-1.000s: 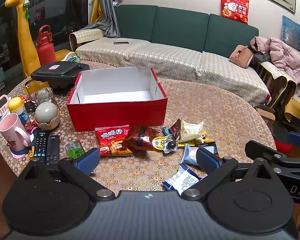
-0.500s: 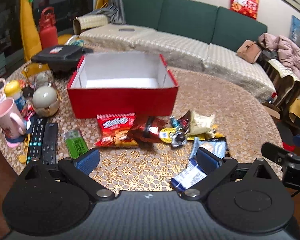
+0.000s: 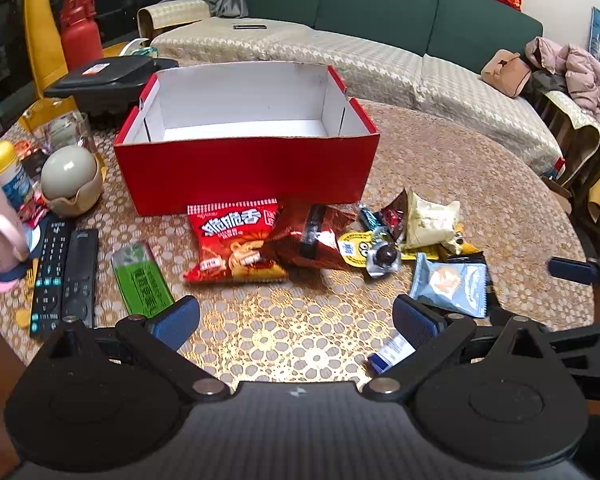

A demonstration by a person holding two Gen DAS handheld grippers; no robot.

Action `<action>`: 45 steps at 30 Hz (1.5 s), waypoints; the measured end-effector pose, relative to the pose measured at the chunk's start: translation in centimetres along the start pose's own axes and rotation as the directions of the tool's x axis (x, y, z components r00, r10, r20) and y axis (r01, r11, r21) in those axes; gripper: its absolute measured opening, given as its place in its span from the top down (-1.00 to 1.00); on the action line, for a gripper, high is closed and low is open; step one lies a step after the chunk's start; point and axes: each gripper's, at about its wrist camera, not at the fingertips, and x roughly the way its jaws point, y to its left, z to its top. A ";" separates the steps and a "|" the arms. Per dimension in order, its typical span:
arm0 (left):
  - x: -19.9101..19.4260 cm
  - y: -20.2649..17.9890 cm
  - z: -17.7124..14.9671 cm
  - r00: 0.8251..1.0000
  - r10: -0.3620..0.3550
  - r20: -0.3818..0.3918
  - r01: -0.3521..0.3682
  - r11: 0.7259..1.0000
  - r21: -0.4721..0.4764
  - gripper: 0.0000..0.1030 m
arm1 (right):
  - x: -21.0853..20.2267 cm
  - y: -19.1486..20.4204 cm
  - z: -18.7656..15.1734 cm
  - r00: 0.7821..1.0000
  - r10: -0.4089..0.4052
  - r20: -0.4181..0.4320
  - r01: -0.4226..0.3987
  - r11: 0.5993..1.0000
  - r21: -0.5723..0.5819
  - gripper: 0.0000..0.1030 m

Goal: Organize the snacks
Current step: 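Grasp the dark red pastry packet with the left tool while the right tool grasps the blue cookie packet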

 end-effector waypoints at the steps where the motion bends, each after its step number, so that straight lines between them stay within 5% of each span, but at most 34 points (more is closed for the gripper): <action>1: 0.3 0.0 0.2 1.000 -0.001 0.000 0.001 1.000 0.009 -1.00 | 0.8 0.1 0.2 1.000 0.013 -0.012 -0.014 1.000 -0.024 -0.62; 10: 4.0 -0.8 2.6 0.999 -0.045 -0.025 0.047 0.991 0.127 -1.00 | 6.6 0.5 1.4 0.991 0.081 -0.108 -0.099 0.979 -0.175 -0.45; 23: 11.5 -1.7 6.2 0.988 -0.059 -0.142 0.092 0.966 0.242 -0.99 | 9.8 1.0 1.8 0.973 0.110 -0.202 -0.170 0.937 -0.304 -0.30; 29: 13.6 -1.5 7.4 0.981 -0.056 -0.185 0.099 0.968 0.231 -0.80 | 9.7 1.5 2.0 0.972 0.117 -0.204 -0.181 0.927 -0.330 -0.16; 39: 15.2 -1.6 7.4 0.972 -0.038 -0.233 0.094 0.967 0.236 0.05 | 9.1 1.9 2.0 0.972 0.126 -0.196 -0.188 0.921 -0.340 0.07; 45: 15.0 -1.7 7.2 0.973 -0.041 -0.228 0.095 0.968 0.232 0.19 | 8.4 1.8 2.2 0.976 0.128 -0.178 -0.178 0.938 -0.299 0.08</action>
